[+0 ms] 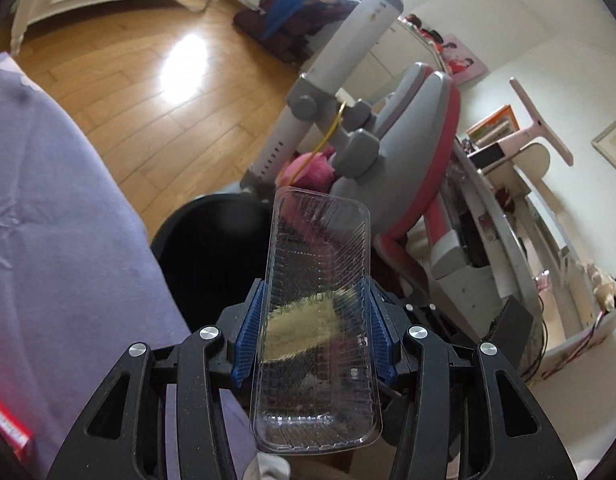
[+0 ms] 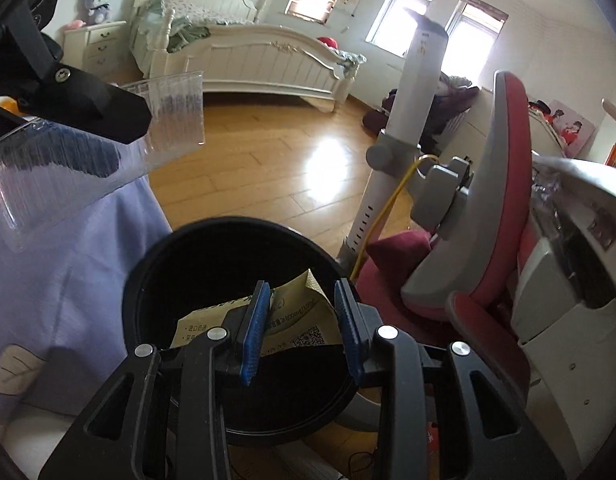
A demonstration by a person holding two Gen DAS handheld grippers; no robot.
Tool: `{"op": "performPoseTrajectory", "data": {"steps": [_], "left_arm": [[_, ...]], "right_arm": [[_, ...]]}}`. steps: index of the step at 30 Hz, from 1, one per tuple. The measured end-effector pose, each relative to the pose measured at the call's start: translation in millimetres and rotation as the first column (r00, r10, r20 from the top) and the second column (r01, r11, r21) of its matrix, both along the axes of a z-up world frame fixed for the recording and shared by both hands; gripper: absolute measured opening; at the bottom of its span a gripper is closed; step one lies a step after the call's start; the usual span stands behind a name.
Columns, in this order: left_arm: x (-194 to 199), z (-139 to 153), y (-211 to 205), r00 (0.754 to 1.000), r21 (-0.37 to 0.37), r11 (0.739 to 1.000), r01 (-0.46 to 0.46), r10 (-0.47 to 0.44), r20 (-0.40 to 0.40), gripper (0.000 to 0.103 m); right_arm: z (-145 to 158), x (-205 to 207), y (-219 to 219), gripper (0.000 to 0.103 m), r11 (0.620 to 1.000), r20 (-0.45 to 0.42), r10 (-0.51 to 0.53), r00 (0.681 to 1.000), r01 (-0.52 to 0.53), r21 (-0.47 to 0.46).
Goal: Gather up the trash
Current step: 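Carry the clear tray to the black bin and open the left gripper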
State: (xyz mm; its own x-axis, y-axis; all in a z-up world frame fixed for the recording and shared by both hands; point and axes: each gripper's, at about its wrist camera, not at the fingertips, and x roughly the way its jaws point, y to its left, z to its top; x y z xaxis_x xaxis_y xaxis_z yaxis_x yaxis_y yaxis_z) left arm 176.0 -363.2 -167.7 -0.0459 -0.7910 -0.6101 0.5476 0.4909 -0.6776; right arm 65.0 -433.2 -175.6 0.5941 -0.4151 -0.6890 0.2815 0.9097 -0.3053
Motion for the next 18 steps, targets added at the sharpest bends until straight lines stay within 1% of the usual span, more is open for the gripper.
{"op": "performPoseTrajectory", "data": {"steps": [3, 5, 7, 8, 9, 10, 11, 12, 16, 17, 18], "left_arm": [[-2, -22, -33, 1.0, 0.046, 0.999, 0.022, -0.021, -0.007, 0.049], [1, -31, -49, 1.0, 0.075, 0.997, 0.028, -0.028, 0.0, 0.051], [4, -31, -57, 0.999, 0.107, 0.994, 0.031, -0.034, 0.026, 0.052], [5, -32, -61, 0.999, 0.125, 0.992, 0.026, -0.032, 0.041, 0.054], [8, -34, -60, 0.998, 0.14, 0.99, 0.024, -0.031, 0.047, 0.061], [10, -34, -61, 0.998, 0.154, 0.988, 0.021, -0.029, 0.05, 0.066], [12, -34, -63, 0.998, 0.169, 0.986, 0.01, -0.02, 0.058, 0.073], [12, -32, -60, 0.998, 0.174, 0.985, 0.003, -0.014, 0.065, 0.073], [10, -19, -43, 0.995, 0.176, 0.984, -0.005, -0.012, 0.096, 0.073], [9, -13, -35, 0.994, 0.167, 0.986, -0.012, -0.006, 0.106, 0.073], [8, -6, -25, 0.993, 0.155, 0.988, -0.022, 0.004, 0.121, 0.073]], "right_arm": [[-20, 3, -12, 0.035, 1.0, -0.035, -0.012, 0.999, 0.013, 0.028], [-28, 4, -16, 0.036, 0.998, -0.041, -0.021, 0.999, 0.023, 0.053], [-38, -1, -17, 0.038, 0.997, -0.042, -0.034, 0.999, 0.037, 0.068], [-39, -1, -17, 0.04, 0.996, -0.048, -0.037, 0.998, 0.04, 0.075], [-39, -1, -15, 0.046, 0.996, -0.051, -0.039, 0.998, 0.043, 0.078], [-46, -5, -22, 0.05, 0.996, -0.05, -0.039, 0.998, 0.043, 0.083], [-51, -3, -32, 0.06, 0.995, -0.047, -0.038, 0.998, 0.042, 0.093], [-51, -3, -34, 0.066, 0.994, -0.041, -0.038, 0.998, 0.042, 0.1], [-45, -6, -29, 0.067, 0.992, -0.019, -0.012, 1.0, 0.014, 0.124], [-46, -3, -35, 0.067, 0.99, -0.006, 0.002, 1.0, -0.001, 0.144], [-40, -3, -30, 0.067, 0.986, 0.011, 0.018, 1.0, -0.02, 0.167]]}}
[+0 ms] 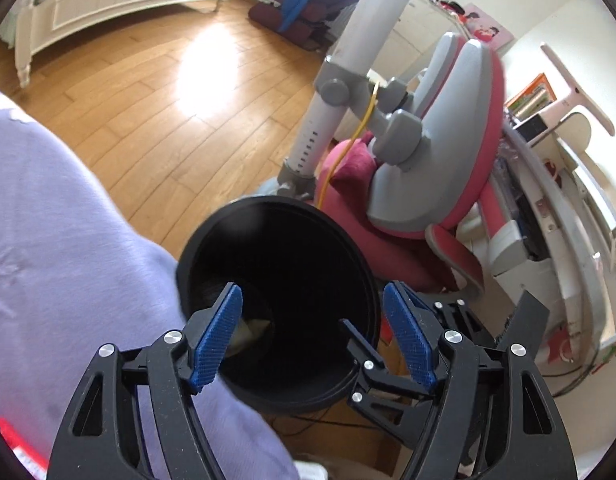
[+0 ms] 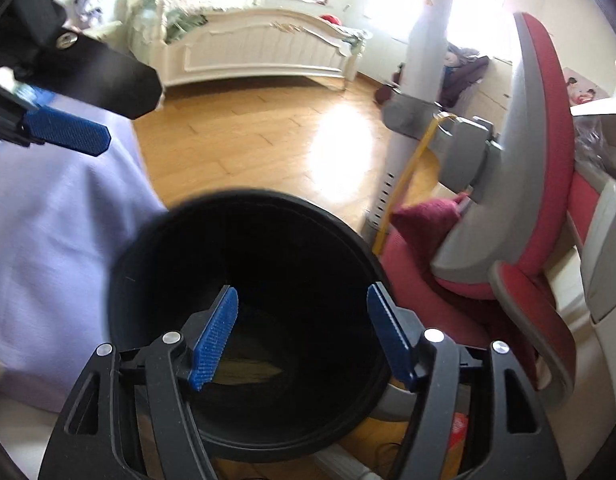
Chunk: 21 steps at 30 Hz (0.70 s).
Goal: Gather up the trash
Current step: 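Carry the clear tray to the black bin and open the left gripper, then grasp the red milk carton with the left gripper while the right grasps the green pack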
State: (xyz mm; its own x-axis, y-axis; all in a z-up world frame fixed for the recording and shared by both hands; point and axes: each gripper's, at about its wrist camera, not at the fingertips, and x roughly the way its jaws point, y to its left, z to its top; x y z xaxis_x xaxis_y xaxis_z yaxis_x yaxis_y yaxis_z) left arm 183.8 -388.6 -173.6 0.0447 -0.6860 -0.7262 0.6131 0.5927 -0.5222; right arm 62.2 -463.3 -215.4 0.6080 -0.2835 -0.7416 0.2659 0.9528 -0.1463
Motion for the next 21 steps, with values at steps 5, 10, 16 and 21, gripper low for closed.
{"op": "performPoseTrajectory", "data": {"steps": [5, 10, 16, 21], "left_arm": [[-5, 44, 84, 0.985, -0.036, 0.993, -0.112, 0.116, 0.124, 0.073], [2, 73, 202, 0.923, -0.041, 0.949, -0.314, 0.315, 0.22, 0.073], [18, 70, 345, 0.76, 0.066, 0.793, -0.606, 0.553, 0.34, 0.073], [40, 31, 406, 0.748, 0.215, 0.723, -0.656, 0.587, 0.308, 0.073]], "right_arm": [[50, 26, 26, 0.067, 0.975, 0.142, 0.142, 0.98, -0.163, 0.149], [107, 87, 83, 0.075, 0.874, 0.239, 0.361, 0.901, -0.417, 0.249], [137, 189, 163, 0.08, 0.719, 0.232, 0.535, 0.812, -0.582, 0.379], [117, 278, 222, 0.08, 0.691, 0.091, 0.576, 0.812, -0.543, 0.478]]}}
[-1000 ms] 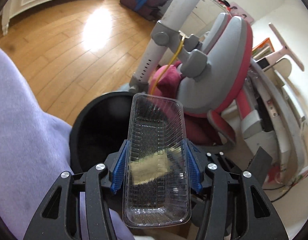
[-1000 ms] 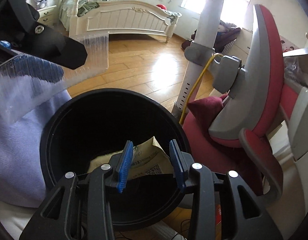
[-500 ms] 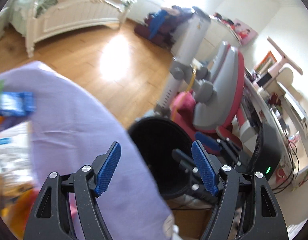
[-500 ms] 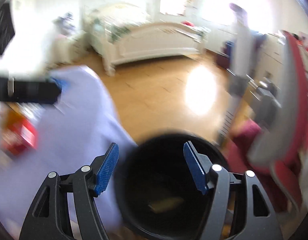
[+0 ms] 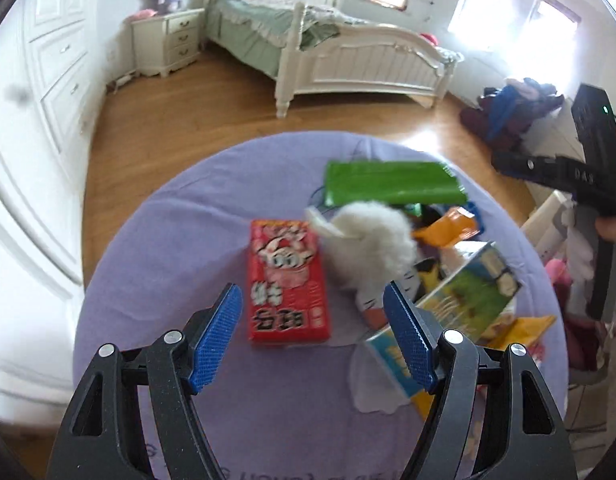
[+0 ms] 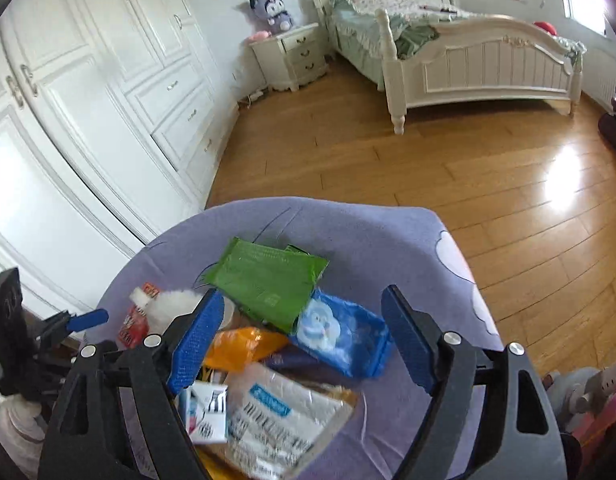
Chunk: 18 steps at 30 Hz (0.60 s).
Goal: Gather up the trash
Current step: 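Grasp the red milk carton with the left gripper while the right grasps the green pack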
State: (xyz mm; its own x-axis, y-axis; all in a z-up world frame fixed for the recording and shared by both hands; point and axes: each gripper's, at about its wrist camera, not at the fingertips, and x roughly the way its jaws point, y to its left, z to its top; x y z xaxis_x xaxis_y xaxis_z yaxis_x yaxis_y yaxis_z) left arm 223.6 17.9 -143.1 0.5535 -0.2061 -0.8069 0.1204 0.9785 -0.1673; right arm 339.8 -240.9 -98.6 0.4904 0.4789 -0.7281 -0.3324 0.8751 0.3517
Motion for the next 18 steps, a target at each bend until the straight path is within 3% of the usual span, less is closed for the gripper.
{"op": "performPoseTrajectory", "data": {"steps": [4, 6, 7, 8, 10, 12, 15, 18], "left_arm": [[11, -21, 11, 0.999, 0.041, 0.999, 0.026, -0.025, -0.039, 0.073], [19, -28, 18, 0.998, 0.041, 0.999, 0.025, -0.023, -0.053, 0.073], [22, -30, 21, 0.999, 0.038, 0.999, 0.019, -0.017, -0.051, 0.073], [27, -31, 24, 0.999, 0.037, 0.999, 0.013, -0.011, -0.05, 0.073], [37, -38, 19, 0.999, 0.037, 0.999, 0.006, -0.004, -0.047, 0.056], [38, -39, 20, 0.999, 0.024, 1.0, -0.001, 0.002, -0.043, 0.053], [30, -31, 27, 1.0, 0.001, 1.0, -0.02, 0.02, -0.011, 0.053], [10, -7, 30, 0.998, -0.037, 0.999, -0.018, 0.02, 0.059, 0.053]], "right_arm": [[-42, 46, 20, 0.078, 1.0, -0.194, 0.006, 0.981, -0.001, 0.026], [-52, 52, 27, 0.055, 0.999, -0.235, 0.036, 0.971, -0.028, 0.037], [-53, 52, 31, 0.05, 0.999, -0.233, 0.048, 0.971, -0.042, 0.03], [-51, 50, 35, 0.04, 0.998, -0.219, 0.055, 0.974, -0.048, 0.037], [-45, 41, 36, 0.029, 0.996, -0.185, 0.072, 0.98, -0.062, 0.059], [-39, 31, 31, 0.017, 0.994, -0.142, 0.078, 0.987, -0.067, 0.081], [-18, 8, 21, 0.007, 0.991, -0.058, 0.065, 0.996, -0.058, 0.117], [13, -31, 15, 0.005, 0.994, 0.067, 0.042, 0.997, -0.049, 0.099]]}}
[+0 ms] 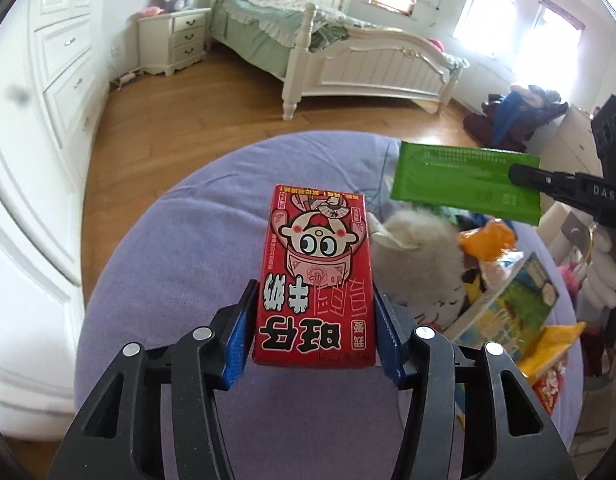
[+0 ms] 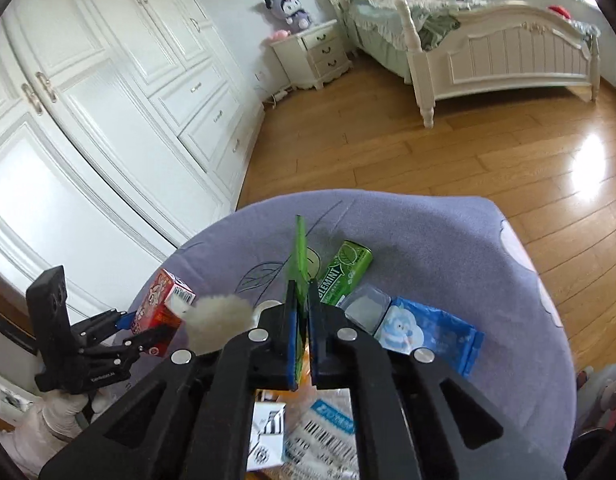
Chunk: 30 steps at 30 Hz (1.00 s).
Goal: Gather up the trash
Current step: 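Grasp the red milk carton with the left gripper while the right grasps the green pack, then carry both items to the black bin and open both grippers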
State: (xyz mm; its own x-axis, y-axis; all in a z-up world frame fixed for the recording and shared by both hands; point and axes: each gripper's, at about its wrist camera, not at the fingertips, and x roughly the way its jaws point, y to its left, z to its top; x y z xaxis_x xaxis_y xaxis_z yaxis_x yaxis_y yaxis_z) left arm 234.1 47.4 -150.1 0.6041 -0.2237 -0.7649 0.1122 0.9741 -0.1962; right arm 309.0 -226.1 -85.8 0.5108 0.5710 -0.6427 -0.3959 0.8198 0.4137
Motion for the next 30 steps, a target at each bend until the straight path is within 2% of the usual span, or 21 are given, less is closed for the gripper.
{"op": "performPoseTrajectory", "data": {"steps": [3, 6, 10, 12, 15, 18, 21, 24, 30], "left_arm": [[-25, 31, -12, 0.997, -0.026, 0.999, 0.041, -0.039, 0.064, 0.053], [-48, 62, -40, 0.988, -0.064, 0.991, 0.118, -0.111, 0.11, 0.053], [-70, 90, -100, 0.955, -0.114, 0.955, 0.272, -0.254, 0.153, 0.053], [-73, 93, -139, 0.931, -0.15, 0.923, 0.355, -0.335, 0.148, 0.053], [-77, 84, -201, 0.89, -0.192, 0.87, 0.455, -0.44, 0.115, 0.053], [-82, 64, -261, 0.846, -0.208, 0.821, 0.531, -0.527, 0.08, 0.053], [-82, 36, -315, 0.801, -0.23, 0.776, 0.588, -0.598, 0.032, 0.053], [-84, 10, -359, 0.767, -0.23, 0.749, 0.622, -0.642, -0.015, 0.053], [-74, -27, -411, 0.724, -0.212, 0.722, 0.659, -0.685, -0.081, 0.053]], "right_arm": [[29, -51, -10, 0.005, 0.999, 0.14, -0.036, 0.989, 0.04, -0.025], [49, -106, -28, 0.005, 0.993, 0.242, -0.103, 0.965, 0.112, -0.027], [56, -168, -73, 0.005, 0.966, 0.309, -0.242, 0.92, 0.26, -0.016], [50, -192, -96, 0.005, 0.933, 0.342, -0.315, 0.885, 0.354, -0.058], [39, -222, -132, 0.005, 0.869, 0.36, -0.419, 0.833, 0.484, -0.107], [17, -233, -160, 0.005, 0.8, 0.36, -0.491, 0.793, 0.574, -0.174], [-10, -235, -181, 0.005, 0.746, 0.337, -0.538, 0.773, 0.622, -0.236], [-33, -238, -204, 0.005, 0.719, 0.303, -0.575, 0.76, 0.646, -0.255], [-68, -247, -232, 0.005, 0.697, 0.243, -0.62, 0.746, 0.666, -0.265]]}}
